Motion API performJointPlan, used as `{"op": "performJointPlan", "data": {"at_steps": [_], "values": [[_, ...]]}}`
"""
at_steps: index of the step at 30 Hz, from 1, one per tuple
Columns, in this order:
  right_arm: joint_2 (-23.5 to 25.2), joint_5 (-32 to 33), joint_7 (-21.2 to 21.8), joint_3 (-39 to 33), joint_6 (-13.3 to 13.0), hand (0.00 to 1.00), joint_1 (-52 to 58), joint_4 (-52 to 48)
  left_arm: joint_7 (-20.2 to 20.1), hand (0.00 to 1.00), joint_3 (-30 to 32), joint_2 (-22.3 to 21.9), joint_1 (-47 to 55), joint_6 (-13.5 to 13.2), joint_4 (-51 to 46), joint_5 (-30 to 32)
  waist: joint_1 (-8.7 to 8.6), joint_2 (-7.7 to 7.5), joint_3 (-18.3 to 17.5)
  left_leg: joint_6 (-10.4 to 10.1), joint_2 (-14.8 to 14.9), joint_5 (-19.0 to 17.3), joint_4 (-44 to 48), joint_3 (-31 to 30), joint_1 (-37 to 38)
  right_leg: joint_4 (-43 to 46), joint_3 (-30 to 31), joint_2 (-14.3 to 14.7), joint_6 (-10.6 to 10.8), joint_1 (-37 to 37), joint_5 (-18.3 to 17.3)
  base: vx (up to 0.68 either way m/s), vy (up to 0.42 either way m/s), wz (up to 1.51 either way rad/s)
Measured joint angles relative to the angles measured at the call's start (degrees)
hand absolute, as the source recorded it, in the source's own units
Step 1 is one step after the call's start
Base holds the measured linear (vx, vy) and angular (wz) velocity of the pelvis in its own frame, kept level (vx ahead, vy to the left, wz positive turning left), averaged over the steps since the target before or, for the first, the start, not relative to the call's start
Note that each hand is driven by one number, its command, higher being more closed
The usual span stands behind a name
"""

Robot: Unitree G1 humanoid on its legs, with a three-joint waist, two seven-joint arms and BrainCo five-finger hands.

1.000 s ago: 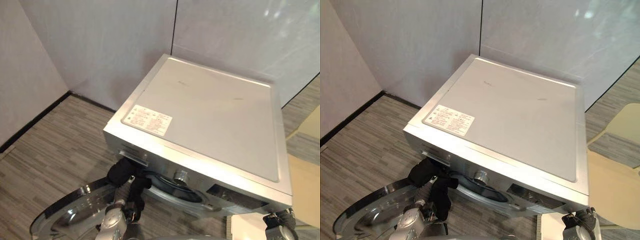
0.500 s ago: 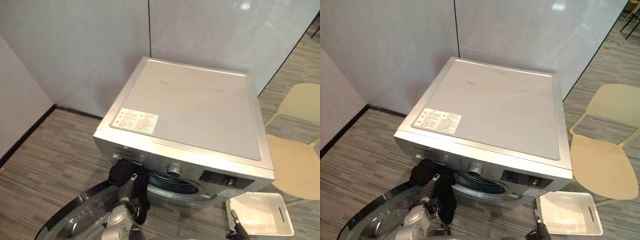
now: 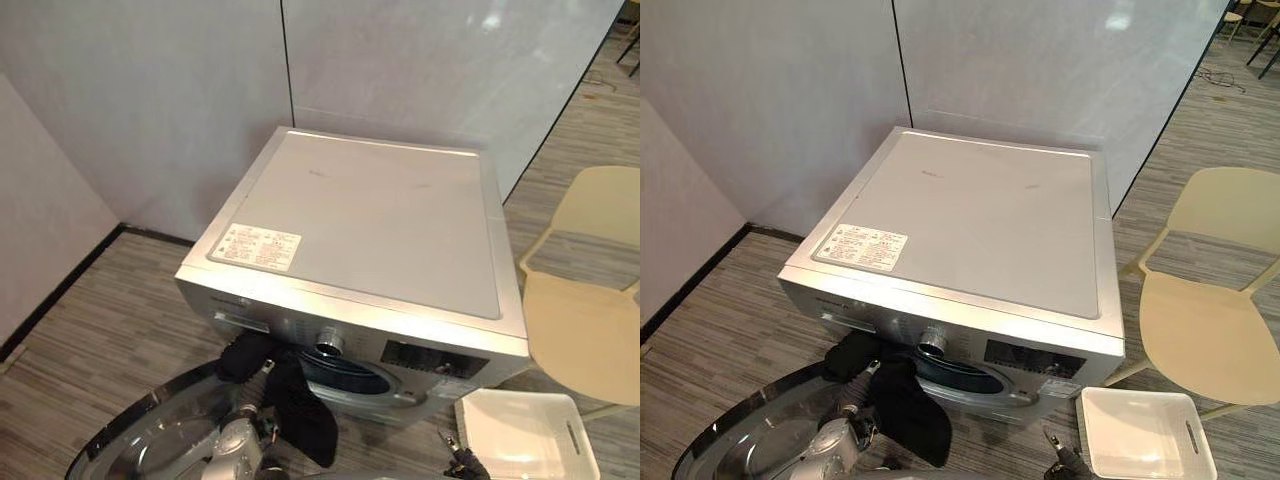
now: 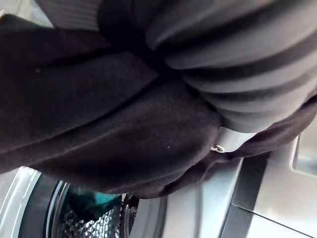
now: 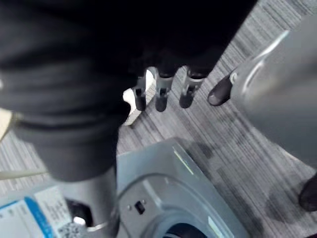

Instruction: Pick up the laundry basket with both hands and put the clothes into the washing machine.

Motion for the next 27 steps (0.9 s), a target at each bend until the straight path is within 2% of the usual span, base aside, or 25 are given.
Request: {"op": "performJointPlan", "data": {"at_steps": [1, 4, 6, 12, 14, 17, 19, 22, 25, 27], "values": [[-0.13, -0.32, 0.06, 0.82, 0.02, 0.0, 0.18, 0.02, -0.21, 1.0, 0.03, -0.02, 0.07, 0.0, -0.18, 0.01, -0.19, 0.15, 1.1, -0.01, -0.11, -0.05, 1.38, -0.99, -0.39, 0.66, -0.84, -0.21, 0.65, 0.83, -1.28, -0.12, -0.04, 0.39], [-0.51, -0.94, 0.45, 0.81, 0.03, 0.0, 0.99, 0.02, -1.11, 1.0, -0.28, -1.1, 1.46, 0.09, -1.78, 0.0, -0.14, 0.68, 2.38, 1.91, 0.68, -2.27, 6.76, -2.63, -2.94, 3.26, -2.42, -0.02, 0.63, 0.89, -3.12, -0.12, -0.015, 0.37], [-1.27, -1.4, 0.59, 0.94, 0.05, 0.0, 1.24, 0.02, -1.14, 1.0, -0.15, -1.85, 3.86, 0.18, -3.58, 0.01, -0.02, 1.41, 2.87, 2.37, 1.83, -5.49, 11.71, -3.36, -4.68, 5.35, -2.18, 0.47, 1.23, 0.75, -4.39, -0.09, 0.023, 0.02], [-1.01, -1.52, 0.85, 2.41, 0.09, 0.0, 1.61, -0.22, -1.13, 1.0, -0.07, -1.79, 4.72, 1.15, -6.37, 0.41, -0.06, 0.0, 2.46, 3.22, 2.63, -7.32, 14.11, -1.5, -6.52, 8.46, 0.3, -0.28, 1.25, -2.82, -5.19, -0.01, 0.037, -0.18], [0.01, -1.89, 0.84, 2.25, 0.16, 0.0, 2.48, -0.11, -1.15, 1.0, -0.69, -1.3, 4.62, 1.24, -6.52, 0.45, -0.21, -1.14, 1.88, 1.25, 2.22, -6.05, 12.44, -1.73, -6.5, 7.8, 0.68, -0.45, 1.65, -3.29, -4.85, 0.06, 0.004, -0.02], [0.03, -1.94, 0.87, 0.72, 0.26, 0.0, 2.84, 0.29, -1.45, 1.0, -3.48, 0.1, 3.3, 1.35, -5.9, 0.46, -0.7, -1.52, 1.29, -0.51, 1.1, -3.72, 8.63, -2.29, -5.5, 5.44, -0.18, -0.3, 1.38, -2.82, -3.72, 0.09, -0.004, 0.12], [-0.26, -1.94, 0.78, -1.54, 0.16, 0.0, 2.17, 1.87, -2.24, 1.0, -5.51, 1.28, 1.63, 1.33, -4.69, 0.56, -1.68, -0.88, 1.34, -0.99, 0.57, -1.56, 4.94, -2.96, -4.26, 3.73, -1.05, 0.03, 1.1, -1.66, -2.89, 0.06, -0.041, 0.24], [-1.54, -1.88, 0.82, -4.22, 0.16, 0.0, 0.29, 5.28, -2.73, 1.0, -7.45, 2.18, 0.24, 1.27, -2.5, 1.39, -3.22, 1.49, 0.76, -1.79, 0.49, 2.58, -3.03, -3.21, -1.35, 1.28, -1.09, 1.16, 0.54, -1.2, -1.15, 0.04, -0.055, 0.04], [-3.62, -1.92, 0.94, -4.33, 0.19, 0.0, -0.22, 8.16, -3.7, 1.0, -9.87, 2.45, -1.29, 1.2, 0.46, 1.7, -3.44, 3.06, 0.87, -1.92, 0.54, 4.74, -7.56, -3.17, 0.58, 0.89, -1.1, 1.72, 0.58, -1.27, -0.52, 0.01, -0.014, 0.0], [-4.66, -1.94, 0.99, -4.29, 0.25, 0.0, -0.9, 9.66, -4.5, 1.0, -10.27, 2.87, -1.64, 1.14, 2.01, 2.78, -3.66, 3.2, 0.93, -1.95, 0.39, 5.2, -8.89, -2.79, 1.3, 0.73, -0.8, 1.71, 0.63, -1.36, -0.48, 0.01, 0.0, -0.06]]}}
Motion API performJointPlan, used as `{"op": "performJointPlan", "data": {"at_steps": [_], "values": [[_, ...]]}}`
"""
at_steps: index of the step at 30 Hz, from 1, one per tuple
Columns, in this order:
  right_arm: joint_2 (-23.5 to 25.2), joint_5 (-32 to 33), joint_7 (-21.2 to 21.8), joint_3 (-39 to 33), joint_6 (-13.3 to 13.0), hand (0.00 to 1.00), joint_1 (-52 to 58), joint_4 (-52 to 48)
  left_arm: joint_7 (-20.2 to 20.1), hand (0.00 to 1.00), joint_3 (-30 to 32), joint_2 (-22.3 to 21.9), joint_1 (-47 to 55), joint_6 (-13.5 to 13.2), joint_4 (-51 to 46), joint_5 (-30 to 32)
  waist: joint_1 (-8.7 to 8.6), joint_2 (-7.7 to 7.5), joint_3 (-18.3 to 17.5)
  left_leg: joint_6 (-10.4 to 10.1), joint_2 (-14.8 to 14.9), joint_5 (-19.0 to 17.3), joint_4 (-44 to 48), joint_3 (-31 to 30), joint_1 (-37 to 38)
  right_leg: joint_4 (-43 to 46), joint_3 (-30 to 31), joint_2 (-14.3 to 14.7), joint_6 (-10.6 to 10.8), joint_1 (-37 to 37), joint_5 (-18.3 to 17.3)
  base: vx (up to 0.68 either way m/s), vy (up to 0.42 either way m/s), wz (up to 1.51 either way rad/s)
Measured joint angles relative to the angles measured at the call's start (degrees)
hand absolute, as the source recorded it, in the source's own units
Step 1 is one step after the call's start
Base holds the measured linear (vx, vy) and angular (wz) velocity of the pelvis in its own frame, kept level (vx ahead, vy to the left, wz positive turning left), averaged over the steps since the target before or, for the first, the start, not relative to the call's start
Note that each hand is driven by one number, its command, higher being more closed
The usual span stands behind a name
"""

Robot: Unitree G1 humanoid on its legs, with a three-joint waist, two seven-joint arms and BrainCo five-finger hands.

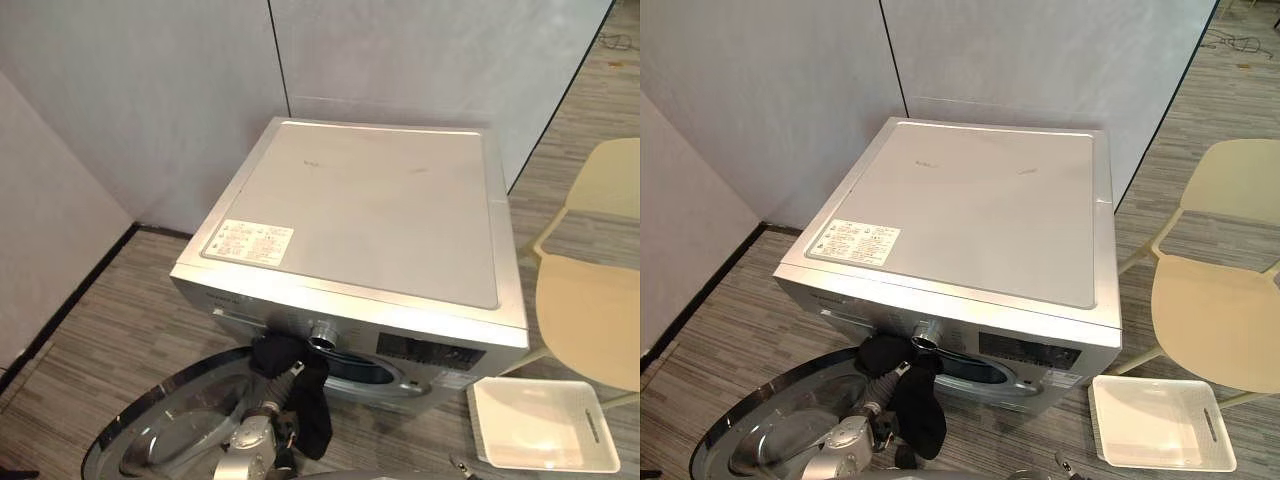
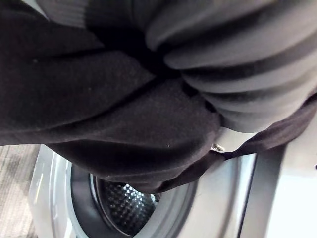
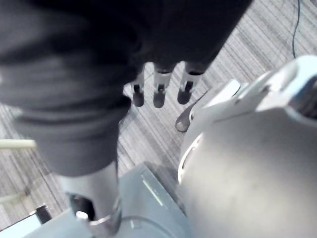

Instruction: Pick up the laundry basket with both hands and put the clothes into the washing machine.

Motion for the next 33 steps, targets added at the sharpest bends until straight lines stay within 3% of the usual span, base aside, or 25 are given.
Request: {"op": "performJointPlan", "data": {"at_steps": [6, 10, 19, 28, 33], "values": [[-0.08, -0.05, 0.8, 1.26, -0.04, 0.0, -2.33, 1.4, -1.39, 1.0, -1.94, 3.37, -0.08, -0.17, 2.22, 1.52, -1.28, -0.84, 1.0, 0.55, -1.39, 0.88, -2.15, 0.82, -0.18, -2.26, 0.45, -1.0, 0.43, -0.92, 1.42, -0.01, 0.036, -0.08], [-0.07, -0.1, 1.34, 1.71, -0.04, 0.0, -2.82, 1.48, -1.39, 1.0, -2.2, 4.72, -0.67, -0.17, 2.71, 2.11, -1.36, -2.21, 2.74, 0.8, -2.52, 1.06, -3.04, 0.89, -1.05, -3.24, 0.88, -1.91, 0.47, -2.03, 1.44, -0.02, 0.05, -0.03], [-0.8, 0.04, 1.13, 1.65, -0.21, 0.0, -7.89, -0.92, 0.17, 1.0, -3.42, 4.31, -9.98, -0.29, 3.58, 2.13, -1.87, -1.08, 10.11, 2.07, -2.44, -0.44, 3.86, 0.38, -10.75, 1.45, 2.29, -2.63, 1.23, -10.57, 2.27, 0.0, 0.02, -0.01], [0.22, 2.68, -1.12, 9.45, -1.62, 0.0, -9.35, -14.49, 4.97, 1.0, -5.93, 1.51, -20.92, -1.46, 0.51, 1.8, -0.66, -2.16, 17.54, 3.34, 2.69, -10.85, 25.94, 1.54, -26.94, 13.67, 5.37, -1.15, 1.73, -24.49, 1.9, -0.07, 0.049, -0.21], [0.29, 4.71, -2.67, 13.23, -3.34, 0.0, -9.37, -21.55, 7.76, 1.0, -5.96, 1.33, -28.92, -1.45, -3.05, 0.88, 0.24, -3.25, 20.79, 4.33, 4.59, -15.64, 38.3, 1.05, -37.74, 23.14, 7.62, -1.3, 3.02, -34.37, -3.45, -0.13, 0.049, -0.15]]}}
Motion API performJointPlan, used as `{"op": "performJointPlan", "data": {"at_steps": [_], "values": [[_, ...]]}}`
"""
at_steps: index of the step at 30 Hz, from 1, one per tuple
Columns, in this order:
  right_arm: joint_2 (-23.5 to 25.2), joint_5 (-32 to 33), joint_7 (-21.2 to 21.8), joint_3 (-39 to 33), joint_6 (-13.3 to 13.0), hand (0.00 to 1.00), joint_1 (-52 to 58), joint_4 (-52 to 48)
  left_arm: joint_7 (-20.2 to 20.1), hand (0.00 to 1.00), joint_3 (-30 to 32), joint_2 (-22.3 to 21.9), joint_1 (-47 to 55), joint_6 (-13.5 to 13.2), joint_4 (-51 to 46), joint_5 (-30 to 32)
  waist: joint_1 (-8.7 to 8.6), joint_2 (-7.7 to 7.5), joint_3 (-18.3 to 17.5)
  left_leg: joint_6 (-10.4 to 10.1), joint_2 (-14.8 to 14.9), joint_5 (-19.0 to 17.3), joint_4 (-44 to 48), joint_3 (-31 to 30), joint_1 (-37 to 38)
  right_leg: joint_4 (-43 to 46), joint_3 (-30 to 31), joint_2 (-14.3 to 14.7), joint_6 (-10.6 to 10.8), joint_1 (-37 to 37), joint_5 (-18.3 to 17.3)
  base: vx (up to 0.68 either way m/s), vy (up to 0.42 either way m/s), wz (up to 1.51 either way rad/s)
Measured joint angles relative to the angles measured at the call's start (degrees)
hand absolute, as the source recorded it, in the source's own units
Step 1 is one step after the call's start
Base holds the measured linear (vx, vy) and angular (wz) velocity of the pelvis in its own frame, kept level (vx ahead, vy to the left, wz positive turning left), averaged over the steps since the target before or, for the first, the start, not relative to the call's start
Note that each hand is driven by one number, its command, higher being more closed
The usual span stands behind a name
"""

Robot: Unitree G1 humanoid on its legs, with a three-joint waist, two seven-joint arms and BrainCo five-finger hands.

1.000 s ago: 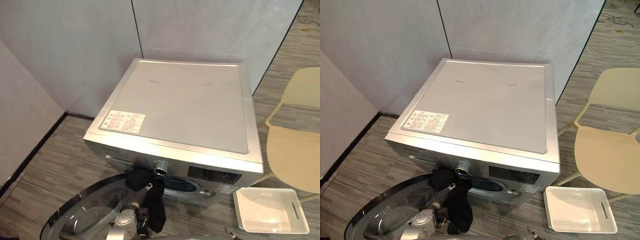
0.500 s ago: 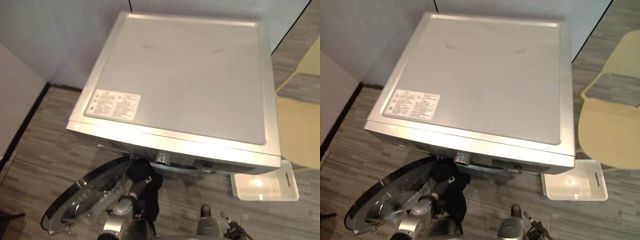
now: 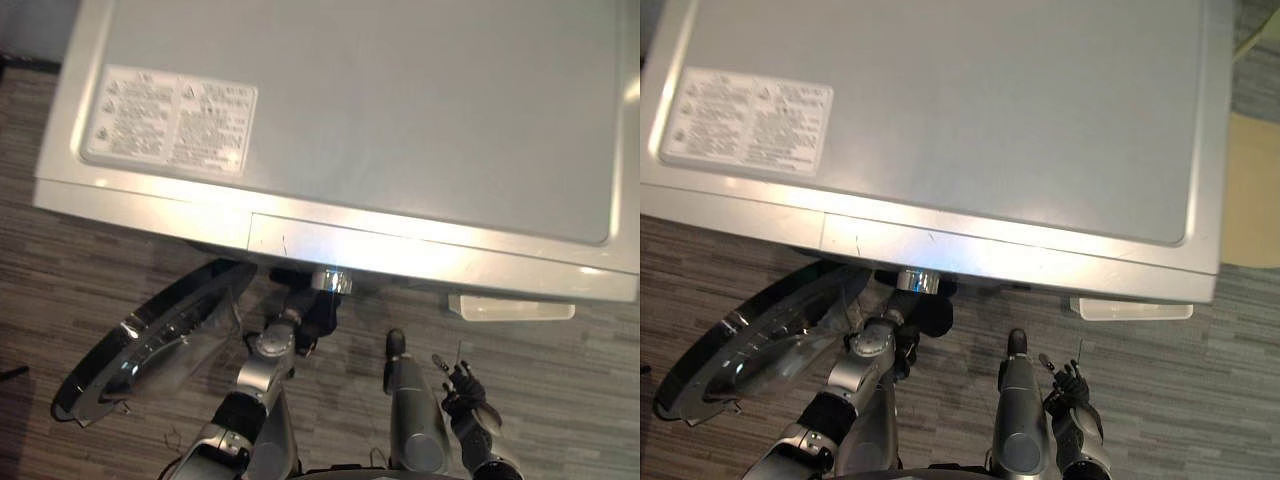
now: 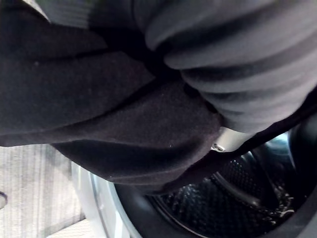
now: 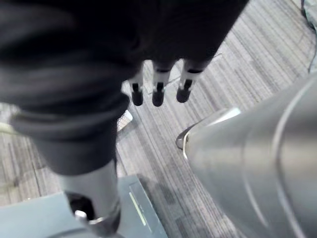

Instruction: Pick up the laundry basket with both hands and put the clothes into the washing machine.

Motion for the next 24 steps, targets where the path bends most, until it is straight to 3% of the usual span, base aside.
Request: {"op": "performJointPlan", "data": {"at_steps": [8, 14, 18, 20, 22, 23, 24], "values": [[0.18, 2.27, -1.39, 1.93, -1.74, 0.0, -0.42, -1.88, 5.67, 1.0, 2.67, -0.94, -14.81, -0.16, 0.53, -4.21, 0.17, -1.99, 2.3, 1.19, 1.76, -3.95, 14.34, -3.56, -15.52, 16.64, 1.83, 0.2, 0.24, -15.77, -4.98, -0.07, 0.017, 0.0], [-0.15, 3.83, -1.53, 3.65, -2.98, 0.0, -0.57, -4.1, 7.48, 1.0, 5.02, -0.54, -21.37, -0.11, 2.63, -6.34, 0.19, -2.57, 2.66, 1.83, 2.76, -4.79, 18.76, -4.03, -20.87, 20.79, 2.98, 0.76, 0.37, -21.13, -6.38, -0.05, -0.012, -0.07], [-0.22, 5.44, -1.29, 5.28, -4.49, 0.0, -0.49, -5.41, 9.12, 1.0, 6.04, 4.95, -32.91, -0.03, 2.79, -9.97, -0.48, -2.91, 2.83, 1.89, 4.01, -4.84, 20.2, -3.46, -23.1, 21.35, 4.45, 2.03, 0.38, -23.91, -6.37, -0.05, -0.025, -0.21], [-0.12, 6.22, -1.15, 5.98, -4.83, 0.0, -0.4, -6.1, 9.7, 1.0, 5.34, 7.75, -37.51, -2.1, 5.5, -12.73, -1.49, -2.94, 2.83, 1.9, 4.48, -4.83, 20.55, -3.15, -24.05, 21.48, 5.0, 2.47, 0.41, -25.05, -6.09, -0.04, -0.033, -0.16], [-0.26, 7.04, -0.98, 5.92, -4.96, 0.0, -0.32, -5.82, 9.72, 1.0, 4.46, 9.52, -42.23, -1.47, 8.21, -15.78, -1.41, -2.95, 2.82, 1.93, 5.24, -4.81, 21.19, -2.62, -24.71, 21.56, 5.66, 3.12, 0.53, -26.26, -5.59, 0.0, -0.023, -0.27], [-0.22, 7.15, -0.88, 5.85, -5.19, 0.0, -0.26, -5.75, 9.6, 1.0, 4.34, 9.89, -44.18, -3.78, 10.4, -18.46, -1.54, -2.96, 2.82, 2.08, 5.84, -4.92, 21.89, -2.56, -25.34, 21.62, 5.97, 3.71, 0.64, -26.8, -5.3, 0.01, -0.014, -0.3], [-0.21, 7.24, -0.81, 5.69, -5.31, 0.0, -0.09, -5.68, 9.57, 1.0, 3.19, 10.63, -44.42, -4.24, 10.43, -19.87, -1.42, -2.97, 2.82, 2.18, 6.05, -5.0, 22.24, -2.59, -25.65, 21.77, 6.24, 4.02, 0.66, -27.18, -5.19, 0.0, -0.005, -0.23]]}}
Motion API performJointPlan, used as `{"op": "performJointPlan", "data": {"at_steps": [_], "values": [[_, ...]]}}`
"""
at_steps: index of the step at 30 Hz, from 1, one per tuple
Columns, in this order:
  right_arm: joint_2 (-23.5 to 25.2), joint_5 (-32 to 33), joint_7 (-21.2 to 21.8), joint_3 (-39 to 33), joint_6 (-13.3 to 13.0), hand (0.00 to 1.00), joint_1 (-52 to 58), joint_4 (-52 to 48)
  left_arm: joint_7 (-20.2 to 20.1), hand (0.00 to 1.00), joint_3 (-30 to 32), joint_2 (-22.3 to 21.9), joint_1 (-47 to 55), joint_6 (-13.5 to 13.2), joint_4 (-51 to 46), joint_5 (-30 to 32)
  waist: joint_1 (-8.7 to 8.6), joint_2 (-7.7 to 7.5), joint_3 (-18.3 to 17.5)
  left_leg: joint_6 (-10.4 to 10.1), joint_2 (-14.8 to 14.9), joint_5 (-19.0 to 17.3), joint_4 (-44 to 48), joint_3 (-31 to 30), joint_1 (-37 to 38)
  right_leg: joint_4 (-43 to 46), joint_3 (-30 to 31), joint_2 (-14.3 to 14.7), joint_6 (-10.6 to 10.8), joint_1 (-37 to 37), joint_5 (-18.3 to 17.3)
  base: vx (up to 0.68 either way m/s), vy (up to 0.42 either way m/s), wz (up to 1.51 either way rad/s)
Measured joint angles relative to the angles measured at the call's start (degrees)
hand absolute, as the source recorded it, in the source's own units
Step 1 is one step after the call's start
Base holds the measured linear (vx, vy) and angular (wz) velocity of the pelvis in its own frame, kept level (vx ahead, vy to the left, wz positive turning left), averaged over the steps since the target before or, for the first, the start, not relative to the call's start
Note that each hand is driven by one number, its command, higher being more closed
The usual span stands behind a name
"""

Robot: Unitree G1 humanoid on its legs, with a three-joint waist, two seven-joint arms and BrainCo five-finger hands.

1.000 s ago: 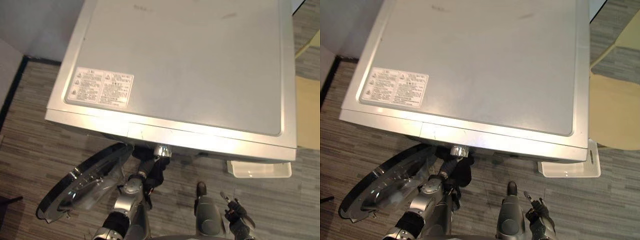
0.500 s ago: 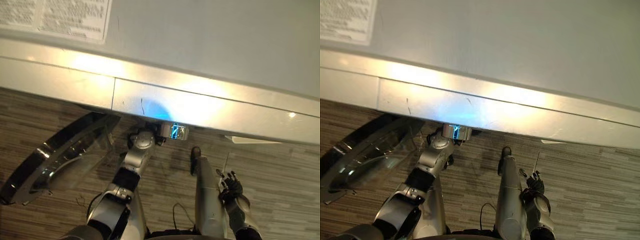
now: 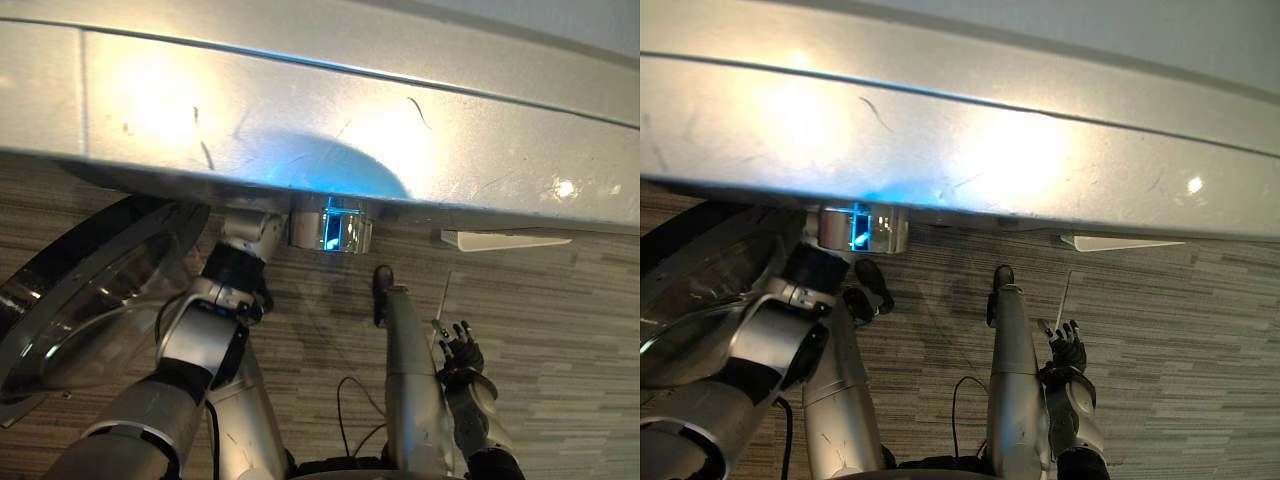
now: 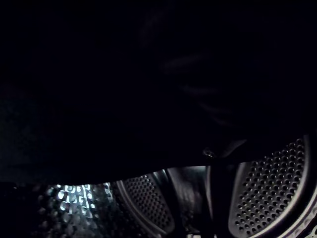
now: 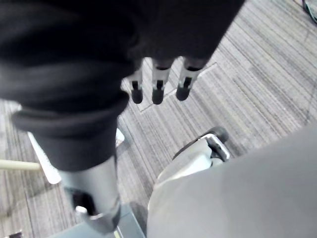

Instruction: Pick up the laundry basket with both hands and put the clothes into the washing machine.

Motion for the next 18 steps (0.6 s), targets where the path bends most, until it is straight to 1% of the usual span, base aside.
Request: {"op": "performJointPlan", "data": {"at_steps": [1, 3, 5, 6, 7, 8, 9, 10, 11, 12, 13, 14, 15, 16, 17, 18], "values": [[-0.05, 0.28, 0.06, -0.86, -0.06, 0.0, 0.31, 0.53, 0.0, 1.0, -4.1, 2.35, -1.4, -0.15, 0.21, -1.8, 0.24, -0.01, 0.0, 0.24, 0.4, -0.14, 0.67, 0.4, -0.38, 0.61, 0.46, 0.13, 0.07, -0.81, 0.04, -0.01, -0.007, -0.21], [0.09, 1.46, 0.66, -2.64, -0.11, 0.0, 0.38, 1.3, 0.17, 1.0, -7.43, 5.28, -2.32, -0.66, 0.32, -2.82, 0.47, -0.02, 0.0, 0.59, 1.24, -0.48, 1.77, 0.73, -1.0, 1.25, 1.5, 0.94, 0.02, -1.95, 0.62, -0.06, -0.007, -0.31], [0.1, 2.29, 1.11, -5.2, -0.48, 0.0, 1.26, 1.48, 1.33, 1.0, -10.79, 9.41, -3.36, -1.87, 0.17, -4.77, 0.63, -0.31, 0.1, 0.66, 2.33, -1.48, 2.96, 2.27, -1.49, 2.08, 3.53, 1.86, -0.28, -3.9, 0.84, -0.11, -0.008, -0.44], [0.05, 2.3, 1.11, -6.36, -0.58, 0.0, 1.65, 1.65, 4.0, 1.0, -12.26, 11.65, -4.03, -2.44, -0.06, -2.89, 0.7, -0.32, 0.11, 0.82, 2.81, -1.88, 3.42, 2.67, -2.06, 2.39, 4.19, 2.31, -0.52, -4.94, 0.96, -0.1, -0.008, -0.34], [0.05, 2.3, 1.09, -6.83, -0.58, 0.0, 1.99, 1.79, 5.48, 1.0, -12.37, 12.77, -4.12, -2.53, -0.43, -1.31, 0.66, -0.34, 0.12, 0.8, 2.89, -1.91, 3.62, 2.67, -2.46, 2.61, 4.54, 2.58, -0.58, -5.55, 1.0, -0.13, -0.023, -0.28], [0.07, 2.34, 1.05, -7.26, -0.89, 0.0, 3.12, 2.11, 11.45, 1.0, -12.42, 15.39, -4.17, -2.32, -2.29, 5.96, 0.47, -0.75, 0.37, 0.74, 3.08, -1.86, 3.61, 3.19, -3.27, 2.85, 5.18, 2.91, -0.68, -6.98, 1.06, -0.09, -0.026, -0.18], [0.05, 2.36, 0.99, -7.28, -1.37, 0.0, 3.6, 2.42, 14.86, 1.0, -12.42, 16.71, -4.17, -2.22, -2.78, 10.39, 0.14, -0.82, 0.41, 0.7, 3.36, -1.82, 3.58, 3.33, -3.79, 2.75, 5.14, 2.95, -1.03, -7.59, 1.27, -0.09, -0.031, -0.18], [0.03, 2.66, 0.75, -7.18, -2.1, 0.0, 4.19, 2.89, 21.01, 1.0, -13.06, 18.79, -4.17, -0.28, -4.16, 19.38, 0.13, -0.83, 0.41, 0.63, 3.74, -1.73, 3.59, 3.37, -4.69, 2.47, 4.9, 3.09, -1.65, -8.36, 1.71, -0.04, -0.009, -0.08], [-0.05, 3.07, 0.27, -7.07, -3.15, 0.0, 4.49, 4.16, 26.72, 1.0, -15.42, 21.08, -4.25, 2.77, -6.01, 28.9, 0.0, -0.86, 0.43, 0.62, 3.73, -1.46, 3.79, 3.01, -5.73, 2.32, 4.63, 3.06, -0.98, -8.89, 2.39, -0.02, 0.002, -0.03], [-0.22, 3.71, -0.42, -6.62, -3.73, 0.0, 4.56, 4.88, 29.55, 1.0, -18.12, 22.17, -4.97, 4.66, -6.56, 33.67, -0.04, -0.86, 0.43, 0.5, 3.74, -1.2, 4.15, 2.57, -6.31, 2.42, 4.28, 3.0, -0.71, -9.14, 2.54, 0.02, 0.019, 0.03], [-0.47, 4.42, -0.75, -5.98, -4.13, 0.0, 4.48, 5.43, 31.28, 1.0, -21.16, 23.1, -6.15, 6.6, -6.59, 39.48, 0.25, -0.86, 0.43, 0.73, 3.71, -0.91, 4.52, 1.97, -6.99, 2.48, 3.85, 2.96, -0.2, -9.28, 2.8, 0.04, 0.026, 0.1], [-1.29, 5.76, -0.66, -4.37, -4.8, 0.0, 3.97, 6.33, 31.22, 1.0, -25.91, 23.82, -8.14, 9.22, -6.59, 48.92, 0.54, -0.89, 0.44, 1.31, 3.62, -0.52, 5.03, 1.2, -7.94, 2.65, 3.03, 2.79, 0.39, -9.31, 3.1, 0.07, 0.038, 0.15], [-1.87, 7.83, -0.36, -3.19, -5.85, 0.0, 3.47, 6.35, 30.01, 1.0, -29.58, 23.82, -9.7, 10.49, -6.56, 57.09, 1.06, -0.98, 0.49, 1.41, 3.53, -0.51, 5.51, 0.74, -8.45, 2.89, 2.62, 2.63, 0.42, -9.26, 3.11, 0.07, 0.037, 0.16], [-2.25, 9.53, -0.2, -2.39, -6.45, 0.0, 3.09, 6.27, 28.69, 1.0, -31.6, 23.8, -10.46, 10.55, -6.48, 61.08, 1.35, -1.16, 0.58, 1.46, 3.41, -0.53, 5.74, 0.56, -8.53, 3.09, 2.52, 2.53, 0.42, -9.17, 3.11, 0.06, 0.038, 0.17], [-2.62, 11.45, 0.22, -1.74, -7.51, 0.0, 2.12, 6.03, 26.1, 1.0, -34.1, 23.55, -11.36, 10.59, -5.97, 66.48, 1.32, -1.31, 0.65, 1.48, 2.94, -0.54, 5.78, 0.36, -8.52, 3.43, 2.31, 2.13, 0.42, -8.98, 3.11, 0.04, 0.032, 0.19], [-2.87, 13.1, 1.03, -1.31, -8.07, 0.0, 1.44, 6.05, 23.46, 1.0, -35.89, 23.11, -12.29, 10.48, -4.0, 70.25, 1.33, -1.32, 0.64, 1.49, 2.65, -0.54, 5.75, 0.17, -8.52, 3.57, 2.02, 1.81, 0.43, -8.81, 3.1, 0.03, 0.024, 0.17]]}}
